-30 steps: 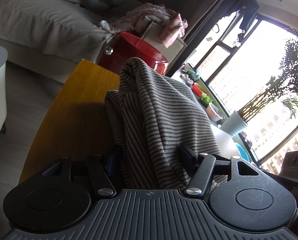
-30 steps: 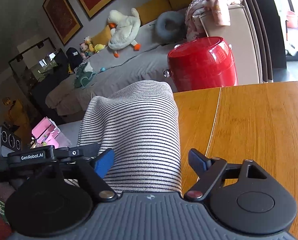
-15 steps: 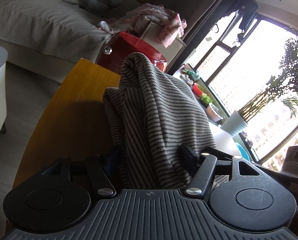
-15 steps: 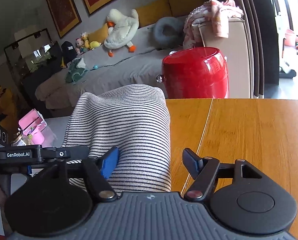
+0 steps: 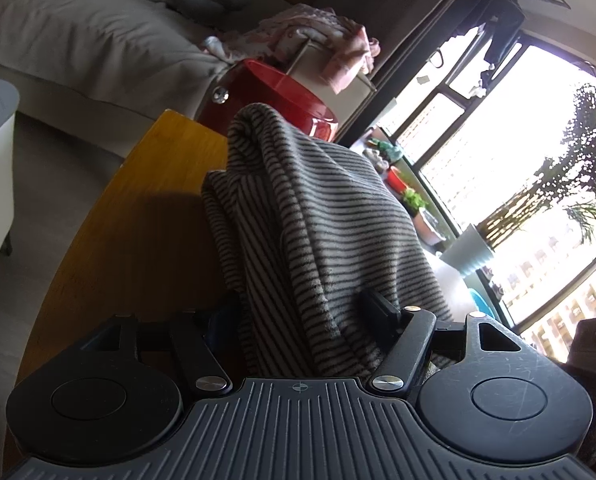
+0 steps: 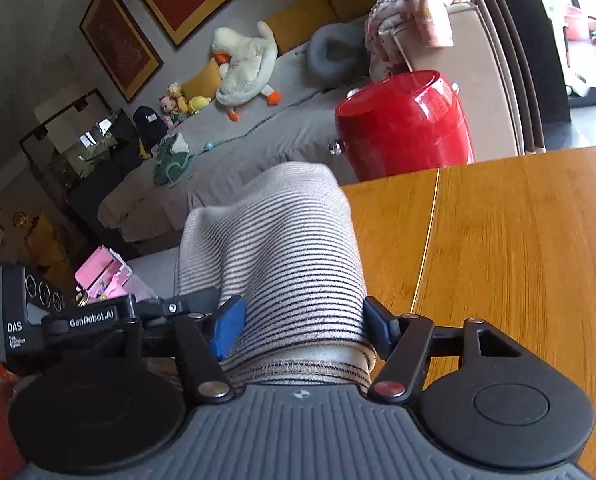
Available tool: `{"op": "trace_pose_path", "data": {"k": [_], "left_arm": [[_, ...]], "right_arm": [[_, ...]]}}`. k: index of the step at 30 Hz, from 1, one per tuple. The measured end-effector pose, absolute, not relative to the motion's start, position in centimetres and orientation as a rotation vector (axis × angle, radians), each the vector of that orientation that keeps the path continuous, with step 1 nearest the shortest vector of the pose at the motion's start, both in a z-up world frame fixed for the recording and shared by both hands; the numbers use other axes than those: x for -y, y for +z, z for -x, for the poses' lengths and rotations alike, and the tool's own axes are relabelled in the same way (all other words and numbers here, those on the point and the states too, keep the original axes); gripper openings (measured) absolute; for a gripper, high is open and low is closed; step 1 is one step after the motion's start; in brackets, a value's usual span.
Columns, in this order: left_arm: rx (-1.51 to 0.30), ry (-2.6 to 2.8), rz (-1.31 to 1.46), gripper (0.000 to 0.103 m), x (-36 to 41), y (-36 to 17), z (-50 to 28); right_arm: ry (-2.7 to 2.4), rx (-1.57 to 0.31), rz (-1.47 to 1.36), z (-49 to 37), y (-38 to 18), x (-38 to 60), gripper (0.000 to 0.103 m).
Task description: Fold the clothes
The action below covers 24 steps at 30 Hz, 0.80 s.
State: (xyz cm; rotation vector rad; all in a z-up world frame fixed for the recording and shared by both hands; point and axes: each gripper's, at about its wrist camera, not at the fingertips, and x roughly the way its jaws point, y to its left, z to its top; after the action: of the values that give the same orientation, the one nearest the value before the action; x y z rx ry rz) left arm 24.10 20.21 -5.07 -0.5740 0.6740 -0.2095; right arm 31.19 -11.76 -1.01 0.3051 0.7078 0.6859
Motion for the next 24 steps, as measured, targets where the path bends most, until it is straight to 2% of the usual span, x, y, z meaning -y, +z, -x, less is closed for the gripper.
{"op": "trace_pose_path", "data": {"k": [5,12,15,16,17,24], "left_arm": [[-0.672,-0.217,0.567,0.077,-20.0,-5.5,-24.3],[-0.669,-0.217,0.564,0.077,-20.1,-5.5,-24.1],[-0.668,-0.215,0.564,0.078,-20.1,-5.5,-24.1],[-0.669,-0.215,0.562,0.078,-20.1,-5.5,-24.1],[-0.67,-0.214,0.558,0.078,-20.0,-5.5,-24.1],[-0.679,-0.197,0.542,0.079,-20.0,-5.2,-23.9]], "right_arm": [[0.646,-0.685,-0.182,-30.8,-1.2,11.0,0.065],[0.678,-0.503,-0.16,-29.4,2.4,10.6,0.065],[0.658,-0.611,-0.026,-30.8,0.9,7.9,0.065],[0.628,-0.64,0.036,-31.0,-0.1,7.1,0.071],[0.614,-0.63,0.037,-30.9,-0.9,7.1,0.075],[0.61,-0.663,-0.066,-29.1,-0.5,10.1,0.078]]}}
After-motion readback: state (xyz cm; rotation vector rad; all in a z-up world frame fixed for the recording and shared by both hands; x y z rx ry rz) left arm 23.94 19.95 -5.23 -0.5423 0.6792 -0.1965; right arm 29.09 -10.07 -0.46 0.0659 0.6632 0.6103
